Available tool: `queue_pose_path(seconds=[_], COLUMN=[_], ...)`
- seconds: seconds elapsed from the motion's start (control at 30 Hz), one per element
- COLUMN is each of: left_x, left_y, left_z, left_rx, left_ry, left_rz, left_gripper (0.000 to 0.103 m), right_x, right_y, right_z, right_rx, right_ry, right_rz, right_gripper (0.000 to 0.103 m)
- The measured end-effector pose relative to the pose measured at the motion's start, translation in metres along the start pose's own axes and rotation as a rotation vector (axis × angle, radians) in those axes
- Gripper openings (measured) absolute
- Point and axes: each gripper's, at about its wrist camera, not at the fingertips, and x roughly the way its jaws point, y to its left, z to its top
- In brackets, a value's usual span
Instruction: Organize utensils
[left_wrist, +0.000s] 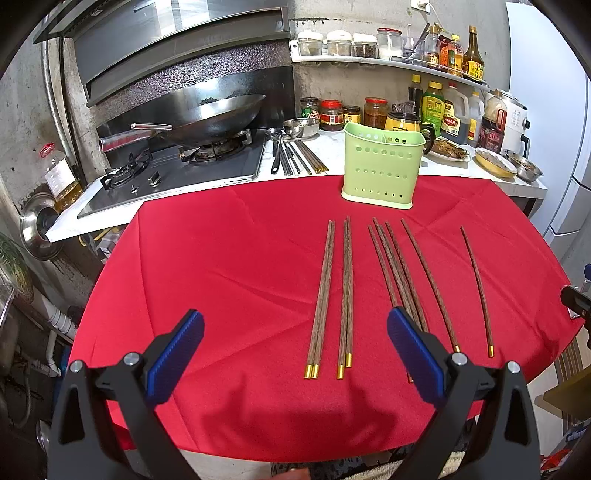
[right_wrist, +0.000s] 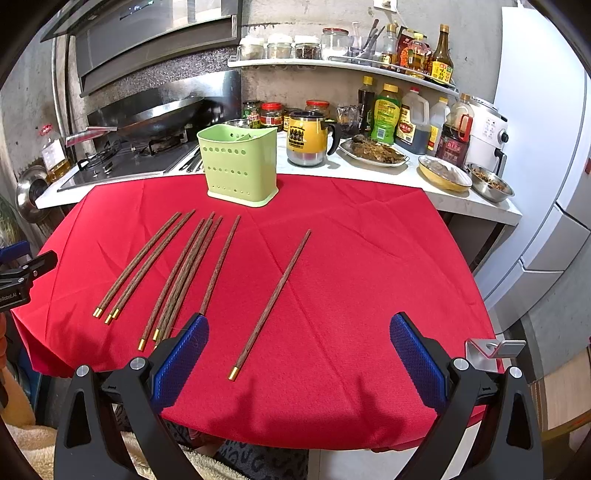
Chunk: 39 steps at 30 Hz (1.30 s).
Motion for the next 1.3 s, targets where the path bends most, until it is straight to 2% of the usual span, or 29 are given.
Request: queue_pose_path(seconds=[1.07, 1.3], left_x=[0.0, 0.011], left_y=[0.005, 0.017], left_z=[0.002, -0.001], left_rx=[-0.005, -0.031], left_ry=[-0.003, 0.025], left_rz=[0.002, 0.016], left_gripper=[0.097, 0.097], right_x=[0.0, 0.009], right_y=[-0.001, -0.001], right_z=[-0.002, -0.005], right_rx=[0.004, 0.023], right_ry=[-0.003, 0.003], right_rz=[0.0, 0.028], right_gripper=[0.097, 0.097])
